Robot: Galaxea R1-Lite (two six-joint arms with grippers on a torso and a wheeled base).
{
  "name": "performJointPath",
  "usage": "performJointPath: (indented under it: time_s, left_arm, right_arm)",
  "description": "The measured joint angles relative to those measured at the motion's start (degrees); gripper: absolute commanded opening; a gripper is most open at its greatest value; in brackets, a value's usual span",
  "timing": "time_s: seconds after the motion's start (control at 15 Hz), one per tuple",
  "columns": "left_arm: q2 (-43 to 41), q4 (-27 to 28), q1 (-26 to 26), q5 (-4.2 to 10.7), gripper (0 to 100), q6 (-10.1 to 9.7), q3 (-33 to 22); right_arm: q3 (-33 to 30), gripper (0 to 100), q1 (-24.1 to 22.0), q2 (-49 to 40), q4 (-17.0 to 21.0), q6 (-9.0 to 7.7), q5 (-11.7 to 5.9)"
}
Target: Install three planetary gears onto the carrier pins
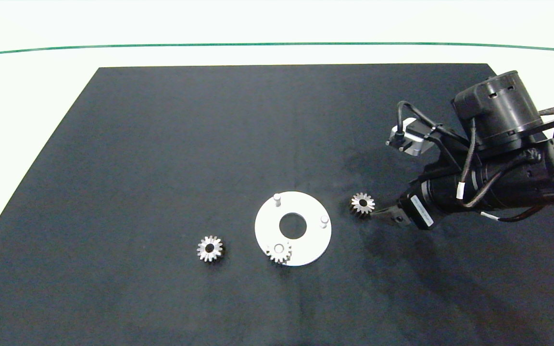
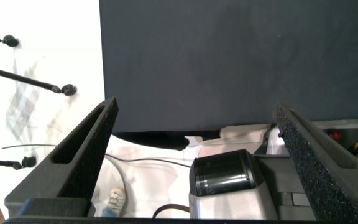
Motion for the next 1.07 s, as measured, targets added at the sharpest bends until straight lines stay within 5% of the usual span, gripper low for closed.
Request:
performJointPath:
  time_s: [0.53, 1.07]
  left_arm:
    - [-0.7, 0.0, 0.0, 0.88, 100, 0.55, 0.0]
    - [-1.2, 0.0, 0.0, 0.82, 100, 0.82, 0.0]
  right_arm:
    - [-0.5, 100, 2.6, 6.0, -7.1, 1.05, -0.77]
    - [-2.7, 100, 2.3, 9.6, -7.4, 1.00, -0.74]
